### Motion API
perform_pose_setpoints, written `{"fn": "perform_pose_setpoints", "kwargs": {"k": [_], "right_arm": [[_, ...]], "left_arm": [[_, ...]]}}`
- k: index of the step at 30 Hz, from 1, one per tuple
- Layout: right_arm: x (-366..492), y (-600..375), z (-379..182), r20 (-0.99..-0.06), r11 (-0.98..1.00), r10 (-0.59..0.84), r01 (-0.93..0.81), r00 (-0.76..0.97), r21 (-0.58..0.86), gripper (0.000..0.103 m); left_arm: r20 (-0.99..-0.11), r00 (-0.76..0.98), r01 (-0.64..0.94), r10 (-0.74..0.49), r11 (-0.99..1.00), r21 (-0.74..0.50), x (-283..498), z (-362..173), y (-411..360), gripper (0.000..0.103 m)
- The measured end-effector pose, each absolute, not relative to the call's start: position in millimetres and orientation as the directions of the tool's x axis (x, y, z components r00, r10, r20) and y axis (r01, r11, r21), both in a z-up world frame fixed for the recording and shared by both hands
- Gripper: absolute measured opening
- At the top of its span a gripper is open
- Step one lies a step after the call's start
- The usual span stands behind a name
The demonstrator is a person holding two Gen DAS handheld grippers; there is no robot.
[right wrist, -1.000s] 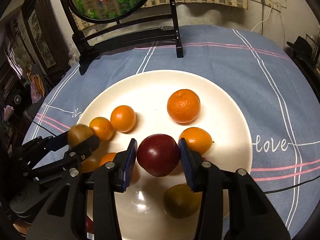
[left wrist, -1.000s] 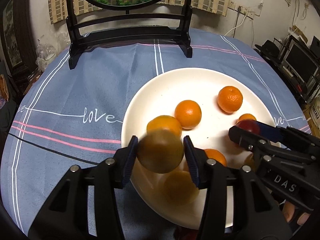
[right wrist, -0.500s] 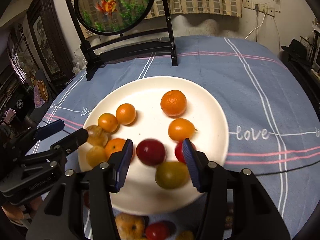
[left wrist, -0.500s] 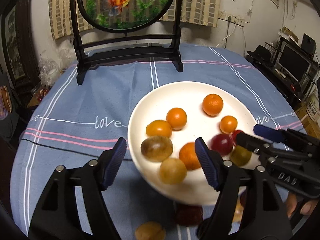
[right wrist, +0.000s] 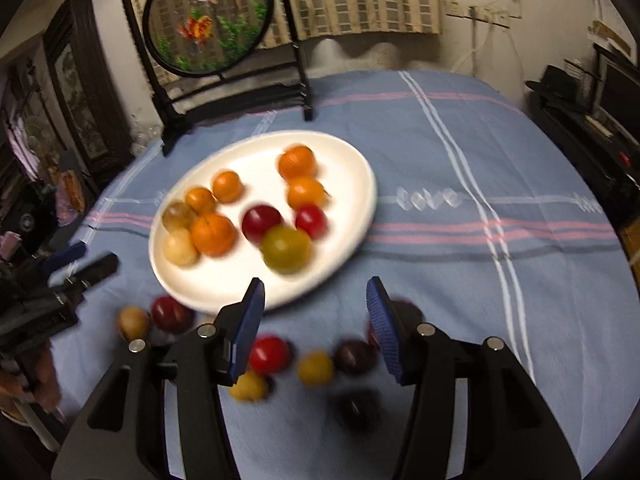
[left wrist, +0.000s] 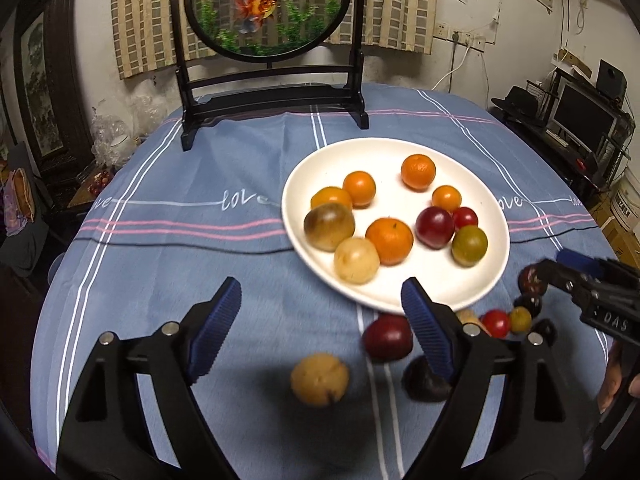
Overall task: Organize fruits
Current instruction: 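Withdraw both open tools back toward the fruit cluster, then grasp a pale pepino with the left tool while the right tool grasps a dark plum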
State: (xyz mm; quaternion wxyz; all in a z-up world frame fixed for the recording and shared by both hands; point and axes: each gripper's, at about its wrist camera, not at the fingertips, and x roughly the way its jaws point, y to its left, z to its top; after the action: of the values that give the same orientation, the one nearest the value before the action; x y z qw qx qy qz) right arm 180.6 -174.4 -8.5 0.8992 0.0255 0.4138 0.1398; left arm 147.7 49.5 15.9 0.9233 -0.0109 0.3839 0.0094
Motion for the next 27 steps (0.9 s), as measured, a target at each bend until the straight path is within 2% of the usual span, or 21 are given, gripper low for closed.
{"fn": "perform_pose_setpoints", "kwargs": {"k": [14,27], "right_arm": [[126,-200,-38,-0.774,0.962,0.270,-0.204,0.573,0.185,0.054],[119,-197,-57,-0.806,0.962,0.262,-0.211,0.530,0.173,0.054]], "left_arm": [[-0.759,0.651,-0.038,0.017,0.999,-0.010,108,-23,58,0.085],[-0.796,0.604,-0.047,0.043,0.999,0.018,117,-47,64,0.085]]}}
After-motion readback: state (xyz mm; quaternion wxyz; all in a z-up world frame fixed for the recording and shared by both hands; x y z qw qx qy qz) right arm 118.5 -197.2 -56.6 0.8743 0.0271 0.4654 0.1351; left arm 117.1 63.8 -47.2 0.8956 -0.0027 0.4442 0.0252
